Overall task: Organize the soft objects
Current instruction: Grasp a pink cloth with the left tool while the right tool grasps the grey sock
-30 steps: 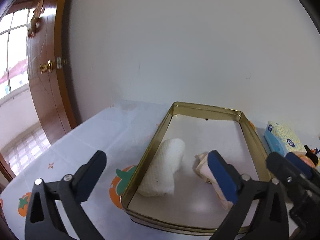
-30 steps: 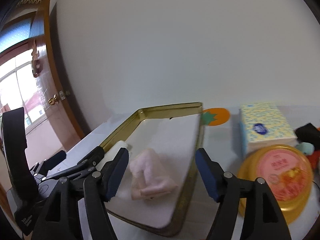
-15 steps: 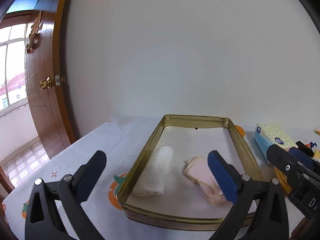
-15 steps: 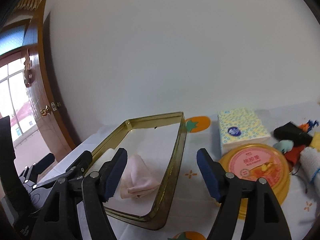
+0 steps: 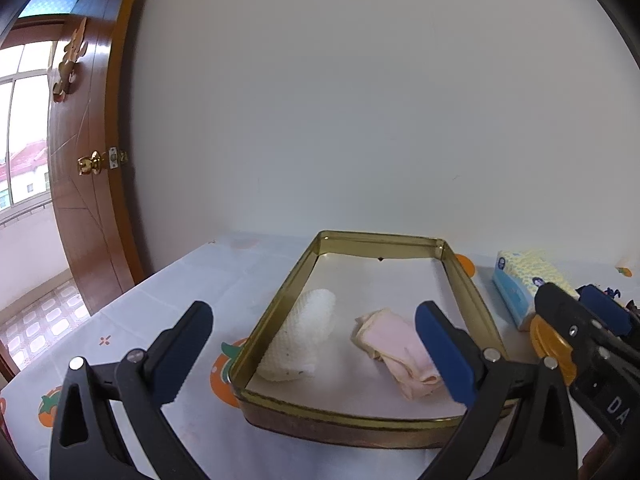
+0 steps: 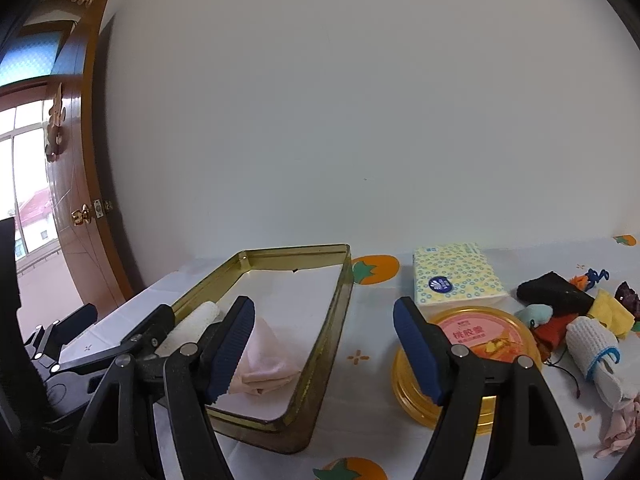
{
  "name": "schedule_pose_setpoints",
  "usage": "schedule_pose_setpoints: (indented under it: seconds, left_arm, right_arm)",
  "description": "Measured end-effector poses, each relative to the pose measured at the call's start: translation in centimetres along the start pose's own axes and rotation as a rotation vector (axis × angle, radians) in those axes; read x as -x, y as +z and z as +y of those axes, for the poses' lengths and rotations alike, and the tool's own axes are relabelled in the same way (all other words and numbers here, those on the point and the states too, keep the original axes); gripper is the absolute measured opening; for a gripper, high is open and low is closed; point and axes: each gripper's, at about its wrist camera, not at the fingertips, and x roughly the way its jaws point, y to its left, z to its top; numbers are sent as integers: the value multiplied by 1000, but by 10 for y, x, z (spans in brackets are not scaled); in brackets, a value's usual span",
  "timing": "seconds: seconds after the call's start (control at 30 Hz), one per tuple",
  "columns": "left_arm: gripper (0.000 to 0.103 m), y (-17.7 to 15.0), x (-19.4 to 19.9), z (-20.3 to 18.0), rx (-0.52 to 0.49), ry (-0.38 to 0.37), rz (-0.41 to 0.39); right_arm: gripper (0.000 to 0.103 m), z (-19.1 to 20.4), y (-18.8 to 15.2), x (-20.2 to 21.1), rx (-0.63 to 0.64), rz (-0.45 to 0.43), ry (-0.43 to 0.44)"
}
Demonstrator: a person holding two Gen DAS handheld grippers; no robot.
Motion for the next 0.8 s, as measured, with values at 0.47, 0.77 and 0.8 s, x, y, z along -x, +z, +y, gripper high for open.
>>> schedule_pose_setpoints:
  seconds: [0.47, 0.77, 0.8]
  left_arm:
    - [103, -5, 16, -20, -27, -53, 2]
    - [103, -12, 34, -45, -36, -92, -6]
    - [103, -13, 38, -50, -42, -104, -11]
  right_arm:
    - [74, -21, -3, 15, 64, 25, -74]
    - [74, -52, -4, 37, 94, 21, -98]
    - [74, -55, -4, 40, 102, 15, -106]
